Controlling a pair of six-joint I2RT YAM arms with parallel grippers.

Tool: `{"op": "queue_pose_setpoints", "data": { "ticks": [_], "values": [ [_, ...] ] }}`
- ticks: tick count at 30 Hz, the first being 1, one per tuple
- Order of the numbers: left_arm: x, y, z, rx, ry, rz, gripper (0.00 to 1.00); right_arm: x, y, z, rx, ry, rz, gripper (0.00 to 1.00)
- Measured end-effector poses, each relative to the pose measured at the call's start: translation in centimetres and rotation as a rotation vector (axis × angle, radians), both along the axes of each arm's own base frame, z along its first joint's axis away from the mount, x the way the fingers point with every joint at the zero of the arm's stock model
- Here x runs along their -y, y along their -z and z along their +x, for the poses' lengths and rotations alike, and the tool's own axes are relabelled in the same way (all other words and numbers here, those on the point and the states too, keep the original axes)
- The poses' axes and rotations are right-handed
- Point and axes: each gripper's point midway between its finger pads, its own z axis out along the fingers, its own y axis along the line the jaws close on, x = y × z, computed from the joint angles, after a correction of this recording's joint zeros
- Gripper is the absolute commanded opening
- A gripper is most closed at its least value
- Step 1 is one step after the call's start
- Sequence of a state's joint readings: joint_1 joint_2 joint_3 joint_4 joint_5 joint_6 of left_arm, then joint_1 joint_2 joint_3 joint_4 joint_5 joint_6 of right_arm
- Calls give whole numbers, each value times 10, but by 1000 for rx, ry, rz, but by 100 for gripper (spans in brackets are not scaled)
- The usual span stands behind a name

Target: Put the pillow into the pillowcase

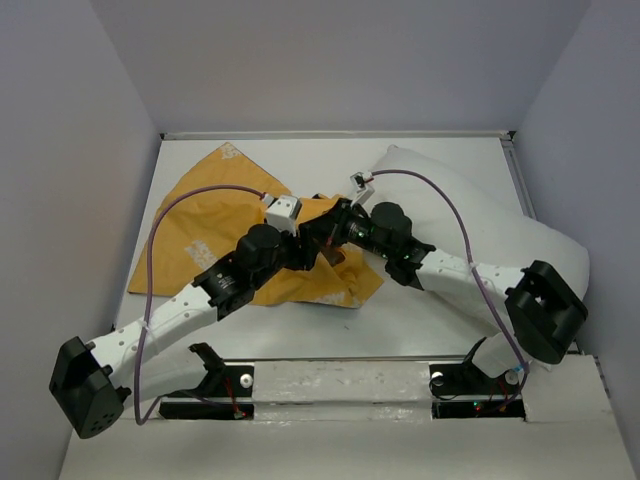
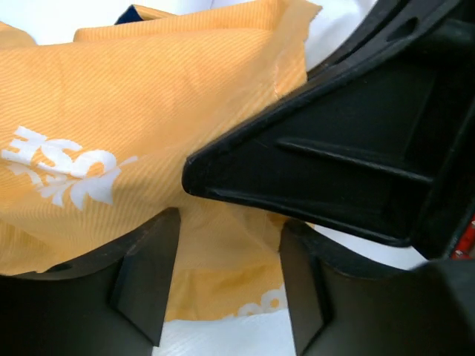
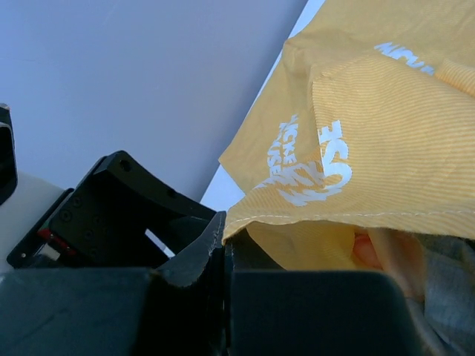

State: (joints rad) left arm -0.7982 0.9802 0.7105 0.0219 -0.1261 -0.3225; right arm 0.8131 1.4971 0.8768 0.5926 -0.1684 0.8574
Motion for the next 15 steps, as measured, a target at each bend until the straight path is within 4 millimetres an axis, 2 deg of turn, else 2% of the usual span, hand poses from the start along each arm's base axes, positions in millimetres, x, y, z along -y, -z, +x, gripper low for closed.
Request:
{"op": "queue_pose_setpoints", "data": {
  "ticks": [1, 3, 4, 5, 6, 8, 12, 15],
  "values": [
    [-1, 0, 4, 8, -21, 3, 28, 0, 0, 0, -3, 0, 2, 2],
    [-2, -2, 9, 23, -48, -6, 7, 0, -1, -1, -6, 0, 4, 17],
    [-3, -4, 11, 36, -59, -10, 0, 1, -1, -1, -9, 0, 5, 31],
    [-4, -6, 13, 47, -70, -14, 0, 1, -2, -1, -9, 0, 5, 67],
    [-6, -8, 14, 54, -84, -19, 0, 2, -3, -1, -9, 5, 4, 75],
    [-9, -10, 14, 65, -102, -31, 0, 6, -4, -1, -1, 22, -14, 85],
    [-21, -6, 4, 67, -121, -70, 0, 20, -9, 7, 11, 84, -55, 91],
    [-28, 2, -7, 54, -122, -101, 0, 32, -8, 20, 7, 140, -77, 93]
  ]
}}
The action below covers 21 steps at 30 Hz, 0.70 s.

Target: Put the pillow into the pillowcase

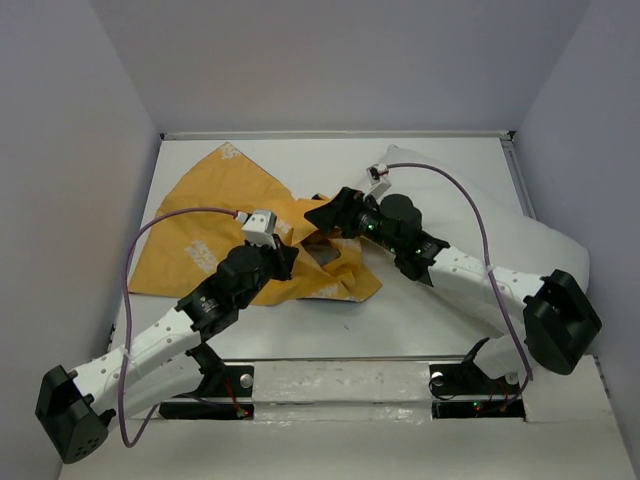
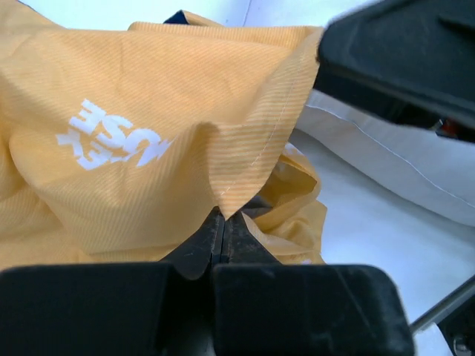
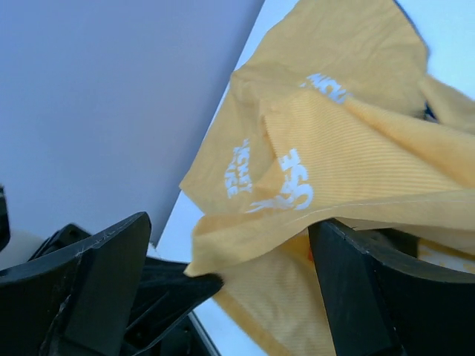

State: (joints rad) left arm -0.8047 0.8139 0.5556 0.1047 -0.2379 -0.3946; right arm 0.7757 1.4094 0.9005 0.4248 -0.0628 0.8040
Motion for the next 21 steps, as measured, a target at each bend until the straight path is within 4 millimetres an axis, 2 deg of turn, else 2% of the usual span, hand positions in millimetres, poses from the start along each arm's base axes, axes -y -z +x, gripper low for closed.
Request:
{"op": "queue_pose_setpoints", "data": {
  "ticks": [4, 5, 6, 7, 8, 9, 10, 12, 14, 16, 19, 21],
  "values": [
    [-7, 4, -12, -10, 3, -41, 0, 6, 23, 14, -48, 37, -41, 92],
    [-9, 2, -13, -8, 2, -51, 0, 6, 29, 16, -62, 42, -52, 85],
    [-11, -2, -16, -3, 0, -64, 0, 6, 36, 18, -76, 48, -64, 77],
    [-13, -5, -18, 0, -5, -74, 0, 6, 41, 19, -83, 52, -71, 62],
    [-17, -9, -19, 6, -13, -85, 0, 6, 46, 20, -94, 55, -82, 33],
    [-21, -12, -21, 10, -24, -96, 0, 5, 51, 21, -102, 57, -93, 21],
    [-27, -13, -23, 8, -45, -103, 0, 3, 54, 23, -110, 57, -100, 11],
    [-38, -14, -26, -1, -90, -114, 0, -8, 53, 35, -100, 47, -126, 0],
    [-51, -11, -29, -19, -142, -117, 0, -23, 42, 47, -69, 20, -136, 0],
    [-60, -9, -31, -33, -179, -120, 0, -51, 12, 66, 14, -38, -132, 0],
    [-70, -8, -31, -50, -238, -124, 0, -83, -19, 71, 126, -131, -144, 0],
    [-76, -12, -30, -59, -269, -127, 0, -92, -29, 70, 186, -175, -175, 0]
  ]
}}
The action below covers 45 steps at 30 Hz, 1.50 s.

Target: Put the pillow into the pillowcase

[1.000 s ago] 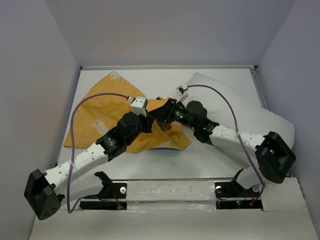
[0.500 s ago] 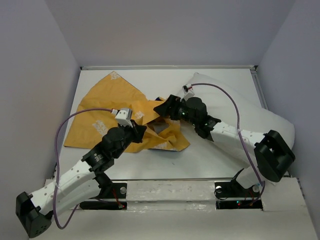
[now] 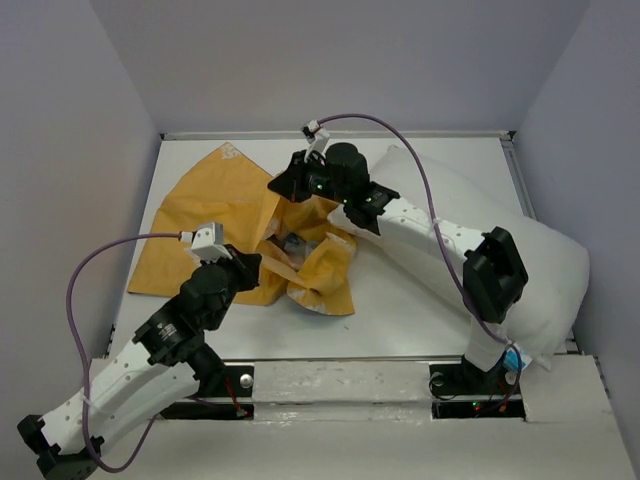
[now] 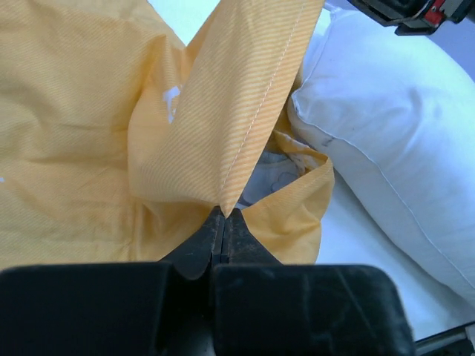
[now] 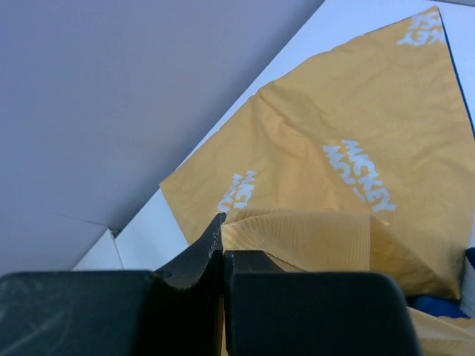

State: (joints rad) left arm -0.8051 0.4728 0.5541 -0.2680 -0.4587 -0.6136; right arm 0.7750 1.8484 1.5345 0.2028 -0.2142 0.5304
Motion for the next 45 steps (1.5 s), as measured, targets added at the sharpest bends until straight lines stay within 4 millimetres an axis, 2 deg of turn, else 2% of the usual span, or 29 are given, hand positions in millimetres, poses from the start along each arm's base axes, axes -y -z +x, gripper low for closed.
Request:
{"op": "queue_pose_setpoints", "data": {
  "ticks": [3, 4, 5, 8, 10, 14, 16, 21, 23, 26, 32, 35, 36, 37, 39, 40, 42, 45],
  "values": [
    [-5, -11, 0, -4, -33, -8, 37, -3, -5, -1, 69, -43, -57, 0],
    [-7, -15, 0, 0, -37, -7, 63, -3, -7, -1, 104, -64, -85, 0],
    [-9, -17, -1, -1, -39, 4, 74, -3, -9, 0, 128, -69, -100, 0],
    [-9, -29, 0, 17, -24, 37, 99, -1, -18, 13, 193, -69, -133, 0],
    [-3, -42, 5, 37, -1, 59, 99, 2, -17, 18, 212, -66, -151, 0],
    [26, -63, 29, 59, 57, 139, 99, 7, -8, 21, 201, -59, -185, 0],
    [40, -67, 42, 71, 77, 173, 99, 7, -6, 20, 195, -59, -192, 0],
    [62, -34, 68, 32, 97, 298, 95, 8, -3, 18, 168, -59, -185, 0],
    [65, -24, 78, 33, 78, 327, 88, 9, 0, 14, 145, -63, -182, 0],
    [60, -13, 87, 43, 32, 368, 84, 14, 1, 6, 120, -66, -178, 0],
    [55, -20, 107, 98, -50, 396, 78, 24, -13, -12, 105, -83, -149, 0],
    [52, -16, 118, 103, -73, 418, 75, 28, -17, -21, 98, -95, -137, 0],
    [51, -15, 121, 104, -78, 420, 72, 29, -18, -22, 100, -97, -132, 0],
    [51, -15, 123, 107, -79, 423, 56, 29, -19, -22, 99, -97, -128, 0],
    [51, -17, 127, 118, -79, 414, 37, 30, -17, -24, 89, -102, -124, 0],
    [51, -18, 128, 122, -79, 407, 22, 29, -16, -25, 85, -107, -123, 0],
    [52, -21, 129, 131, -74, 397, 6, 29, -12, -27, 75, -114, -124, 0],
    [55, -27, 126, 143, -49, 375, 0, 29, -7, -28, 64, -116, -128, 0]
  ]
}}
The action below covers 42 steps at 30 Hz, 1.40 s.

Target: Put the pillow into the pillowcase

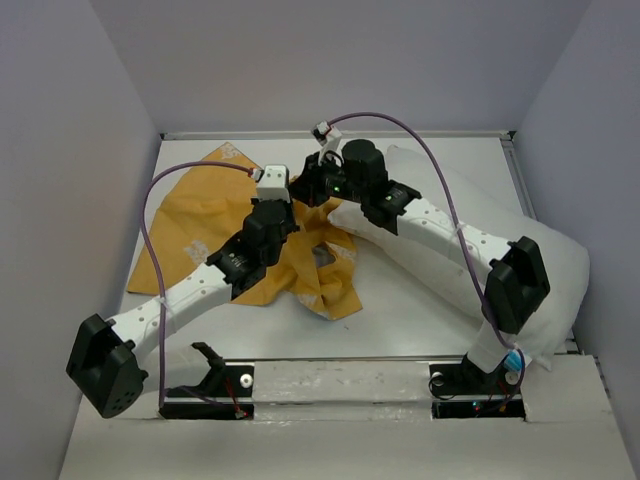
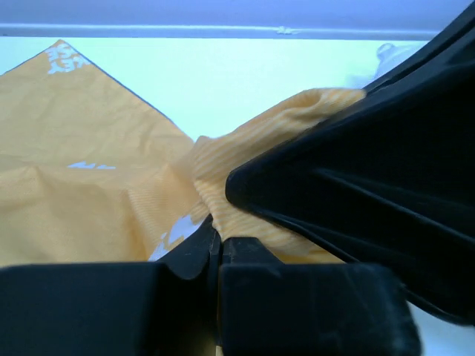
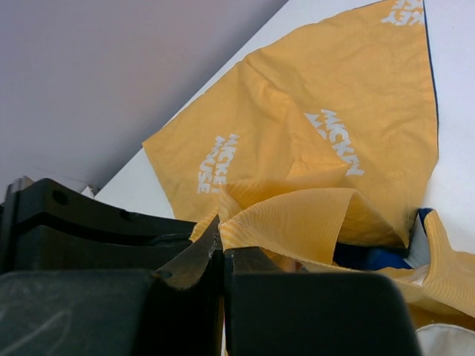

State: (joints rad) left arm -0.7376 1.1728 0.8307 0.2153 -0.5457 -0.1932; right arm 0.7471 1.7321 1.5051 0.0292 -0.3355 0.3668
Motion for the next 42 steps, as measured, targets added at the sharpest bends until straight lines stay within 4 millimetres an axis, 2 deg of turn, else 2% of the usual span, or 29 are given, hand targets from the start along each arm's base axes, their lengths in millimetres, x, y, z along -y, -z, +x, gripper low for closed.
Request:
{"op": "queue_pose_setpoints", "data": {
  "ticks": [4, 8, 9, 11, 12, 14, 15, 18, 21, 24, 26, 27, 28, 29, 32, 33, 34, 35, 37, 39, 42],
  "values": [
    [1, -16, -14, 25, 51, -80, 0, 1, 2, -1, -5, 2, -1, 0],
    [-4, -19, -30, 23, 94, -147, 0, -1, -3, -8, 3, -6, -1, 0],
    [-6, -16, -33, 16, 105, -161, 0, 0, -3, -10, 3, -5, -6, 5],
    [-7, -13, -38, 3, 130, -194, 0, 6, -3, -17, -3, -6, -25, 27],
    [-5, -12, -41, -2, 151, -211, 0, 10, -3, -20, -7, -6, -35, 55],
    [-7, -10, -43, -19, 174, -239, 0, 21, -1, -19, -2, 17, -64, 75],
    [-9, -10, -42, -22, 175, -251, 0, 34, 0, -16, 2, 38, -87, 85],
    [-16, -12, -37, -33, 194, -297, 0, 76, 5, -8, -6, 104, -138, 93],
    [-16, -9, -33, -55, 217, -314, 0, 133, 4, -9, -10, 191, -162, 96],
    [-2, -11, -31, -83, 282, -322, 0, 170, 3, -14, -3, 255, -179, 99],
    [5, -17, -30, -84, 316, -329, 0, 193, 4, -7, 11, 337, -220, 100],
    [7, -19, -31, -83, 326, -331, 0, 207, 11, 2, 13, 400, -270, 100],
    [8, -21, -32, -80, 337, -333, 0, 212, 16, 6, 8, 426, -296, 100],
    [9, -22, -33, -78, 348, -333, 0, 221, 29, 15, -7, 473, -356, 100],
    [9, -26, -37, -73, 365, -334, 0, 243, 80, 35, -85, 556, -534, 98],
    [10, -26, -38, -73, 370, -335, 0, 250, 105, 42, -127, 574, -604, 69],
    [10, -27, -39, -73, 375, -336, 0, 255, 126, 47, -162, 579, -659, 25],
    [11, -27, -39, -73, 381, -336, 0, 259, 140, 52, -182, 582, -695, 0],
    [12, -26, -40, -77, 389, -335, 0, 264, 164, 62, -234, 593, -729, 0],
    [12, -25, -41, -81, 394, -333, 0, 266, 168, 68, -251, 615, -701, 0],
    [14, -25, -40, -88, 404, -330, 0, 269, 141, 56, -188, 650, -600, 0]
  ]
}}
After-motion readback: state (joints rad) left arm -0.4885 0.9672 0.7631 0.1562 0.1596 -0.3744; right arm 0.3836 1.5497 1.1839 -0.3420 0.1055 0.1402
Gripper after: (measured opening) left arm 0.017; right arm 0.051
